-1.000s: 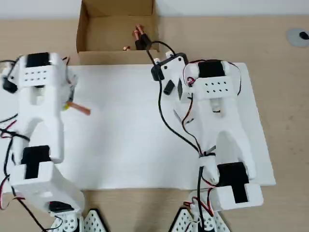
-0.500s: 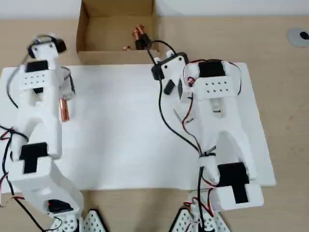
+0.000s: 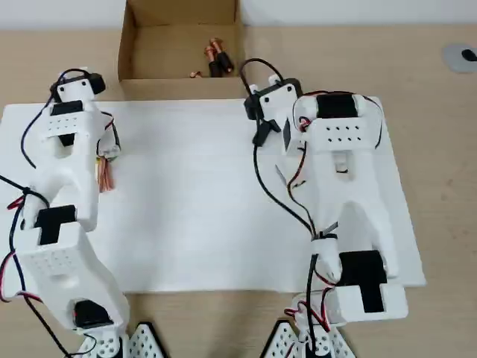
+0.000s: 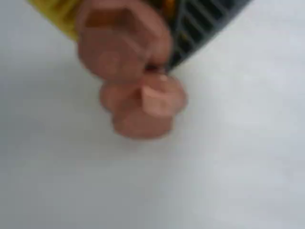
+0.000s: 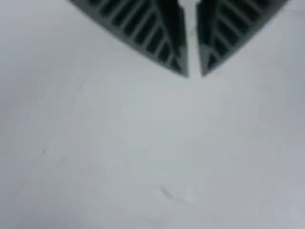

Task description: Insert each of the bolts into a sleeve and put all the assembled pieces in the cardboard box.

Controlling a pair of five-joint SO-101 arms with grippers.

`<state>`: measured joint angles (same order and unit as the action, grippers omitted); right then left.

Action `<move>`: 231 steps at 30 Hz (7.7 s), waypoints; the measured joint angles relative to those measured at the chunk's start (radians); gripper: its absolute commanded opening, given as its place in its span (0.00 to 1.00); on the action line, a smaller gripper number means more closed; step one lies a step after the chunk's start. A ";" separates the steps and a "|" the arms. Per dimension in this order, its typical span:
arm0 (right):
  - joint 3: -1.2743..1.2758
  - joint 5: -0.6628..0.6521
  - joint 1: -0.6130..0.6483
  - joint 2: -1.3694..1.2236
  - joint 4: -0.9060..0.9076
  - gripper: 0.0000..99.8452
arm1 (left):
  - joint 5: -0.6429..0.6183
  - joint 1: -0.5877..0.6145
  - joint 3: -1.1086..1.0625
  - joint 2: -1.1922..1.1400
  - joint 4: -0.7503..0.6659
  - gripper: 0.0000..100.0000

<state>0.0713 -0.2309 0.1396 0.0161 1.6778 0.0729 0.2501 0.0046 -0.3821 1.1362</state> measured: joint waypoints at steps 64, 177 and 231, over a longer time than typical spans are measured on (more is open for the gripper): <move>0.000 0.002 -0.032 0.000 0.000 0.01 | -0.127 0.054 -0.175 0.138 -0.195 0.14; -1.017 0.624 0.163 -0.862 -0.021 0.19 | -0.144 -0.236 -1.255 1.404 -0.740 0.01; -1.249 0.850 0.146 -1.105 -0.017 0.19 | -0.216 -0.236 -1.275 1.410 -0.740 0.01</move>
<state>-1.1776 0.6191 0.2854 -1.0886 1.6609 -0.1435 0.0138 -1.2704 1.0280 0.3966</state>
